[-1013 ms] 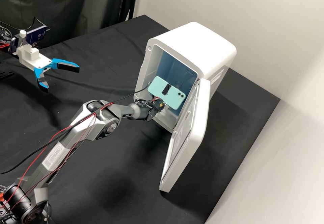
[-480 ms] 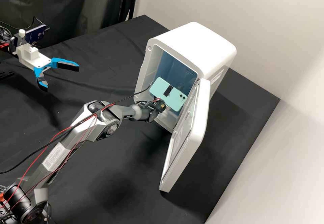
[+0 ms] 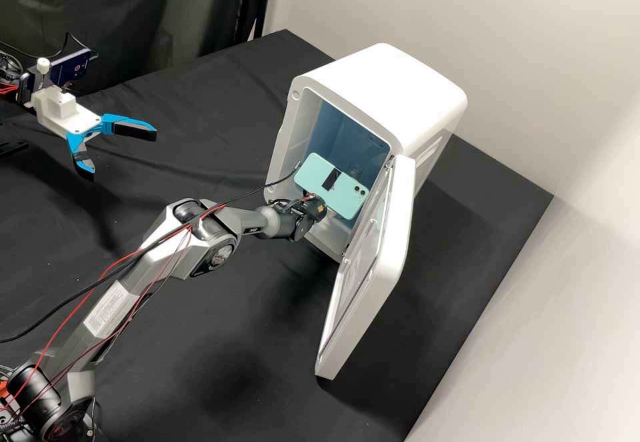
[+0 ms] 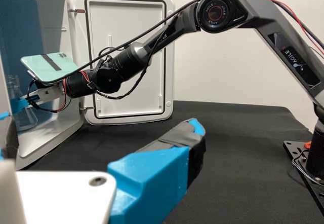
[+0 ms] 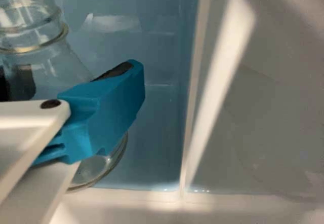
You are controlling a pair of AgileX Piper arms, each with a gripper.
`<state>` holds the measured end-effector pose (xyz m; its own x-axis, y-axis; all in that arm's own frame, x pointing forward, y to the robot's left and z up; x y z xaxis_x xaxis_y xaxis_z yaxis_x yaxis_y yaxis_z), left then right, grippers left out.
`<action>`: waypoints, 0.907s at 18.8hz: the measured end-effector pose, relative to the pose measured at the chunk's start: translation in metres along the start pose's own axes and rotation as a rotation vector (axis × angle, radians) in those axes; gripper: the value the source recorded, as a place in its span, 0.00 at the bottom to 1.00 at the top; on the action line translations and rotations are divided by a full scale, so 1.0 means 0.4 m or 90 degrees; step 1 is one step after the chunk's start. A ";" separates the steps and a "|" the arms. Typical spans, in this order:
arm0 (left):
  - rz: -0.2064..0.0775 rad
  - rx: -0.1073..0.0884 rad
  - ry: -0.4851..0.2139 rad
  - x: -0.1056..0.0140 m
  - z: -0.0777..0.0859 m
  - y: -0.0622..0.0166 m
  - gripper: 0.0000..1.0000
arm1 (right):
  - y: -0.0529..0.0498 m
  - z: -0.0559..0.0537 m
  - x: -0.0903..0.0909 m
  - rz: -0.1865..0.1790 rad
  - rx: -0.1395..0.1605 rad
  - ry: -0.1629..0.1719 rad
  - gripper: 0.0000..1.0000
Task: Place the flask in the incubator
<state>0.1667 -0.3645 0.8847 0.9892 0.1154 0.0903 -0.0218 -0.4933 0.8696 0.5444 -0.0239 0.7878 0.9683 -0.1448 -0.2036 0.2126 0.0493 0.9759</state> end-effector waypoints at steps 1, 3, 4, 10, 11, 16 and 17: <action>0.000 0.000 0.000 0.000 0.000 0.000 1.00 | -0.001 -0.001 0.000 -0.003 -0.007 0.002 1.00; 0.000 0.000 0.000 0.000 0.000 0.000 1.00 | -0.002 -0.001 0.000 -0.005 -0.005 0.004 1.00; 0.000 0.000 0.000 0.000 0.000 0.000 1.00 | -0.002 -0.001 0.000 -0.006 -0.001 0.003 1.00; 0.000 0.000 0.000 0.000 0.000 0.000 1.00 | -0.005 0.003 0.000 -0.014 -0.001 -0.009 1.00; 0.000 0.000 0.000 0.000 0.000 0.000 1.00 | -0.005 0.003 0.000 -0.014 -0.001 -0.009 1.00; 0.001 0.001 0.000 0.000 0.000 0.001 1.00 | -0.005 0.003 0.000 -0.014 -0.001 -0.009 1.00; 0.001 0.001 0.000 0.000 0.000 0.001 1.00 | -0.005 0.003 0.000 -0.014 -0.001 -0.009 1.00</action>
<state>0.1666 -0.3648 0.8848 0.9892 0.1147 0.0910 -0.0226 -0.4943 0.8690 0.5438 -0.0253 0.7859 0.9613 -0.1599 -0.2243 0.2344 0.0471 0.9710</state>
